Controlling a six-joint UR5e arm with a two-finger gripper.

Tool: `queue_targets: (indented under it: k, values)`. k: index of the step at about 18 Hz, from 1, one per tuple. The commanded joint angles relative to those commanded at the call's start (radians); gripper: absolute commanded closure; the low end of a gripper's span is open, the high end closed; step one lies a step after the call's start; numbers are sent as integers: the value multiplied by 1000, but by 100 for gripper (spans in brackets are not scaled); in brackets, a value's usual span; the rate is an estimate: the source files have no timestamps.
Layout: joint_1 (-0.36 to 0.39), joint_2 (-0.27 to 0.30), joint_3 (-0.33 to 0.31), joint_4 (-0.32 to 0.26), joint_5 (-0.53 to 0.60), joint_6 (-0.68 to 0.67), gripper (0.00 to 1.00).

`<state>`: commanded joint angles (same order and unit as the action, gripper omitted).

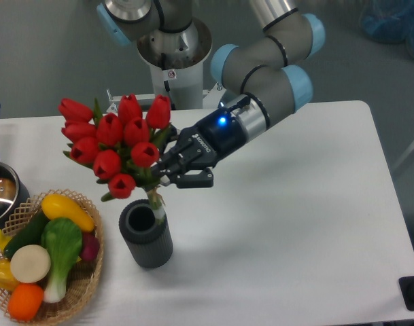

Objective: Insert the flowers into the vase
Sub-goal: 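Lower the tulip stems down into the black vase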

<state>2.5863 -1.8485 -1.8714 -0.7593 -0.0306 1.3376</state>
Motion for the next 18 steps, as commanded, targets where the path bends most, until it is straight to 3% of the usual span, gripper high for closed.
queue_targets:
  k: [5,18]
  values:
    - [-15,-3,-20,-2,-3,3,91]
    - [0,-43,0,0,-15,17,91]
